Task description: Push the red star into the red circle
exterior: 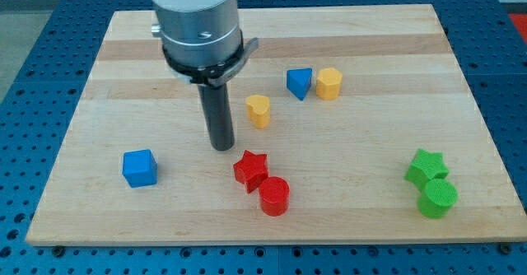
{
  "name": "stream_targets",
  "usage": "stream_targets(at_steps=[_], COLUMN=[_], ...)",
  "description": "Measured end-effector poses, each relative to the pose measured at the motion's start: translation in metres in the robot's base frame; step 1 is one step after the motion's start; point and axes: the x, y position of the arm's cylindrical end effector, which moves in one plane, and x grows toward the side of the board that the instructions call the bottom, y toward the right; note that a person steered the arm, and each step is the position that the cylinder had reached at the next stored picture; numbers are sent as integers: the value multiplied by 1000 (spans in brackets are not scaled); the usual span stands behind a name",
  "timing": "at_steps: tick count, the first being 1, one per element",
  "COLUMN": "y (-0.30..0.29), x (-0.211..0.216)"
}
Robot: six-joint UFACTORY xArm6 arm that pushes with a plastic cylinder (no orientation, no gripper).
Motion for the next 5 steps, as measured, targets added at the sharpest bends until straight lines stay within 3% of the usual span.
stream_targets(at_steps=[5], y=[44], x=[28])
